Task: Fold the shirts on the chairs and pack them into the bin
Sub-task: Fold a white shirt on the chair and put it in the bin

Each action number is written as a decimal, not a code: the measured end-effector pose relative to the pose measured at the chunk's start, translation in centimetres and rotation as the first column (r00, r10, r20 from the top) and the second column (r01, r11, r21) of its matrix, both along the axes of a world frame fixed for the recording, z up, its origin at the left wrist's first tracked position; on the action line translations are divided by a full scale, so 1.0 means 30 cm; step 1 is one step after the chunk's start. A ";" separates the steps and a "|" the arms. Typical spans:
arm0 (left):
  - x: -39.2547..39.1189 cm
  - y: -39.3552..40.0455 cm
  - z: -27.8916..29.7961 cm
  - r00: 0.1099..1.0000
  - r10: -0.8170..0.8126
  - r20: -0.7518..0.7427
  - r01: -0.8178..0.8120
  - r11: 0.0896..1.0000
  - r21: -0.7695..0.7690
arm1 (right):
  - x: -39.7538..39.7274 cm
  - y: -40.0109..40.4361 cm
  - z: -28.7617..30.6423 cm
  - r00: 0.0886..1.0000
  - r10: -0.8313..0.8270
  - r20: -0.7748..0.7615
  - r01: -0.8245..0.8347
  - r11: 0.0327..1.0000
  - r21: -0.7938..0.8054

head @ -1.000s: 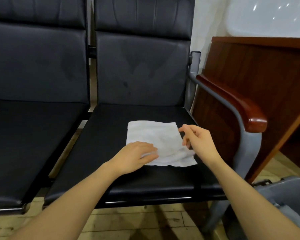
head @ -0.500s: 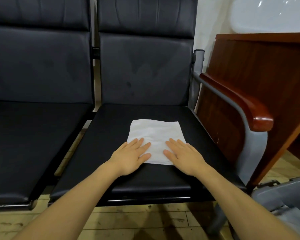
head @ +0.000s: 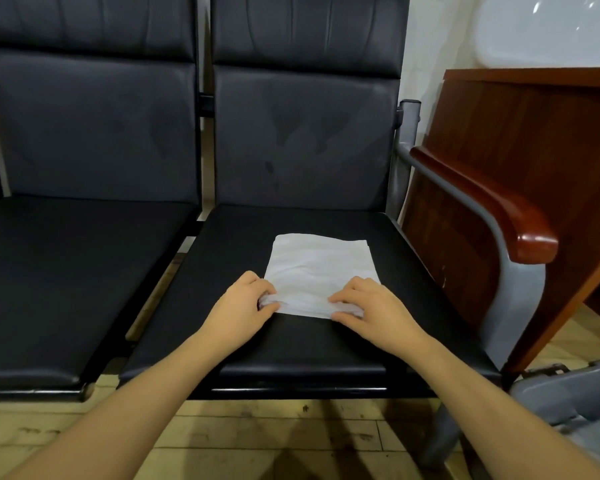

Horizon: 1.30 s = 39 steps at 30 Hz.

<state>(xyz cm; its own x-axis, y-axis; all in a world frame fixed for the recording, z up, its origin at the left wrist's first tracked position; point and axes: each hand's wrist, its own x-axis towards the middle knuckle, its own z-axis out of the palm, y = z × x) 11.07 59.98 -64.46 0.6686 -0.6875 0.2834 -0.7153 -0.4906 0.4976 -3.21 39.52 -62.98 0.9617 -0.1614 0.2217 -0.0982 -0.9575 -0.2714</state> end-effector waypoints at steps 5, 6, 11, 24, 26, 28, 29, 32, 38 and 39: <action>0.016 0.026 -0.008 0.994 -0.051 -0.098 0.039 0.992 -0.123 | 0.020 0.001 -0.040 0.985 -0.067 0.159 0.044 0.989 0.142; 0.018 0.026 -0.005 0.992 -0.054 -0.117 0.038 0.990 -0.137 | 0.023 0.001 -0.040 0.983 -0.074 0.167 0.047 0.986 0.159; 0.019 0.017 0.003 0.981 -0.033 -0.190 -0.006 0.980 -0.201 | 0.007 -0.009 -0.010 0.955 -0.073 0.288 0.008 0.975 0.221; 0.047 0.064 0.006 0.861 -0.336 0.381 0.306 0.942 0.139 | -0.079 -0.064 -0.026 0.998 0.031 0.058 -0.034 0.999 0.039; 0.043 0.076 0.001 0.872 -0.312 0.378 0.290 0.950 0.114 | -0.089 -0.059 -0.025 0.999 0.023 0.049 -0.026 0.999 0.045; 0.026 0.082 0.004 0.902 -0.271 0.335 0.258 0.962 0.084 | -0.099 -0.050 -0.026 0.999 0.002 0.035 -0.005 0.997 0.079; 0.015 0.079 0.016 0.927 -0.244 0.286 0.235 0.970 0.067 | -0.105 -0.047 -0.027 1.000 -0.004 0.021 0.002 0.996 0.088; 0.006 0.051 0.052 0.961 -0.218 0.168 0.204 0.974 0.098 | -0.114 -0.035 -0.015 1.000 -0.015 -0.007 0.016 0.994 0.112; 0.016 -0.016 0.074 0.973 -0.204 0.107 0.175 0.956 0.234 | -0.067 -0.051 -0.015 0.993 -0.090 -0.075 0.095 0.994 0.055; 0.013 -0.027 0.085 0.977 -0.186 0.100 0.155 0.952 0.264 | -0.056 -0.059 -0.013 0.992 -0.090 -0.093 0.095 0.994 0.048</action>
